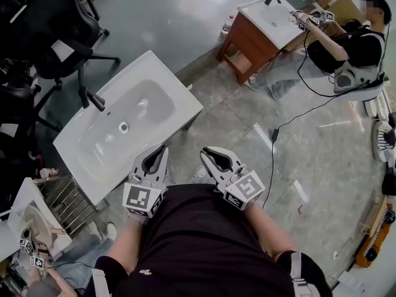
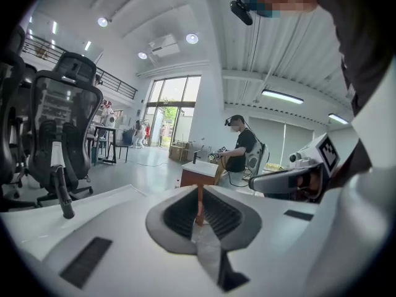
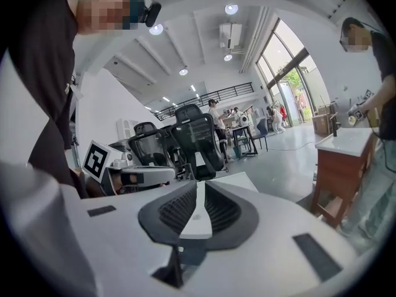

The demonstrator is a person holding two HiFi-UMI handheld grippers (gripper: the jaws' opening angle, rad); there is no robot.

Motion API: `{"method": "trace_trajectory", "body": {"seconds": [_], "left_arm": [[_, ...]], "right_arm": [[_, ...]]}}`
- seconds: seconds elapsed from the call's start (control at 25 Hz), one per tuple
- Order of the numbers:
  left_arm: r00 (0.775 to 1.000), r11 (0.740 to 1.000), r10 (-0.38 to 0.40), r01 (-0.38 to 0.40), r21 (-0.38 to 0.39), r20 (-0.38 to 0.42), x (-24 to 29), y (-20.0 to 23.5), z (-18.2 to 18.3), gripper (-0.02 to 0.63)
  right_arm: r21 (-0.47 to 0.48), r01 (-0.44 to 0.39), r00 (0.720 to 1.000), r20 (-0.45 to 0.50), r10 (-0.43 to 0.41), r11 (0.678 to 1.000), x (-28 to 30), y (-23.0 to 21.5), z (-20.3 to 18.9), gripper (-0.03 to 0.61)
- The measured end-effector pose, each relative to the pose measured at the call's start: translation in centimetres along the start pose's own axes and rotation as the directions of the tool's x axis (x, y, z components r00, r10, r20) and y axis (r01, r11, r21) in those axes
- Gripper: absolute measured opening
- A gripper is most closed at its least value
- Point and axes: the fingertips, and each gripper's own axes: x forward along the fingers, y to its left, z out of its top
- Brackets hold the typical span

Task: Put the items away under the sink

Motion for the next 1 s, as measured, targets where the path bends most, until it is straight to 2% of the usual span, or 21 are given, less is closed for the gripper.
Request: {"method": "trace_trajectory", "body": {"seconds": [0.16,0.32,0.48,0.64,1.0], "left_arm": [[1.0,0.995,-0.025,0.026,0.091,-0.008,0.3,-0.7,1.6,0.035],[0.999,0.996,-0.047,0.046,0.074,0.009,0.4,-0.8,2.8,0.034],[0.997,0.997,-0.052,0.049,0.06,0.052,0.4,-0.2,4.8,0.031],[0.997,0.999,-0.03,0.027,0.037,0.069,0.3,0.7,6.0,0.031],[1.0,0.997,0.0,-0.002,0.078,0.026,0.9,1.6,6.3,0.031]], "right_arm": [[-0.005,0.03,0.999,0.013,-0.03,1.0,-0.1,-0.5,0.5,0.058],[0.01,0.071,0.997,0.029,-0.071,0.997,-0.4,-1.0,0.9,0.058],[0.05,0.112,0.99,0.084,-0.116,0.992,-1.1,-2.3,3.0,0.058],[0.023,0.13,0.984,0.118,-0.132,0.991,-1.7,-2.7,5.1,0.054],[0.01,0.163,0.979,0.121,-0.163,0.987,-1.8,-2.8,5.7,0.054]]}}
